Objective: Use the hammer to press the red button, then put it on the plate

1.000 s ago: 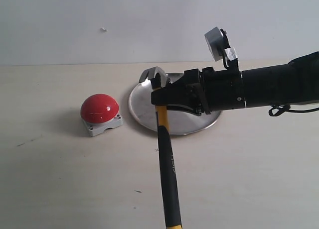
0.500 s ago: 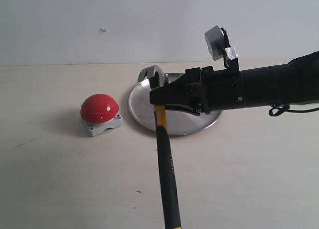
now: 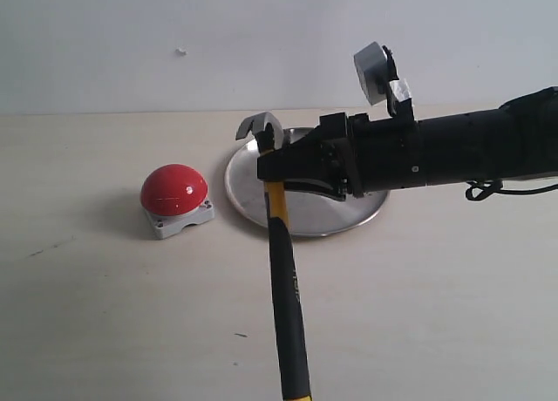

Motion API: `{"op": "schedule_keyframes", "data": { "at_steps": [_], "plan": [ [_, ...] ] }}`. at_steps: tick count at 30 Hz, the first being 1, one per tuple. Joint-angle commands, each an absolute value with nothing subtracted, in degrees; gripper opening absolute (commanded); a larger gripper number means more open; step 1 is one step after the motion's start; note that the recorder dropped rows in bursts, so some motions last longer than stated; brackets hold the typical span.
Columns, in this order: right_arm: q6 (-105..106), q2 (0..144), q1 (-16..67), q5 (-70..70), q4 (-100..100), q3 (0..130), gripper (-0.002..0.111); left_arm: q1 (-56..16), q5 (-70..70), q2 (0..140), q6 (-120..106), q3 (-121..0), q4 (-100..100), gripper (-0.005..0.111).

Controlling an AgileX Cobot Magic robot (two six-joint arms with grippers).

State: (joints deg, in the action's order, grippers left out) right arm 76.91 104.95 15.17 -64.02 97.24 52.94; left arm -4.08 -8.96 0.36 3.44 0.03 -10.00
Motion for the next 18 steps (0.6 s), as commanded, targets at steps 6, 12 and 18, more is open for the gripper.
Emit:
{"op": "schedule_keyframes", "data": {
  "at_steps": [6, 12, 18],
  "plan": [
    [75.3, 104.1, 15.3, -63.8, 99.9, 53.7, 0.0, -3.9, -8.7, 0.0, 3.3, 0.0, -10.0, 0.001],
    [79.5, 104.1, 15.3, -64.7, 99.9, 53.6, 0.0, -3.9, -8.7, 0.0, 3.3, 0.0, -10.0, 0.001],
    [79.4, 104.1, 15.3, -64.3, 99.9, 54.1, 0.0, -3.9, -8.7, 0.0, 3.3, 0.0, -10.0, 0.001]
  ]
}}
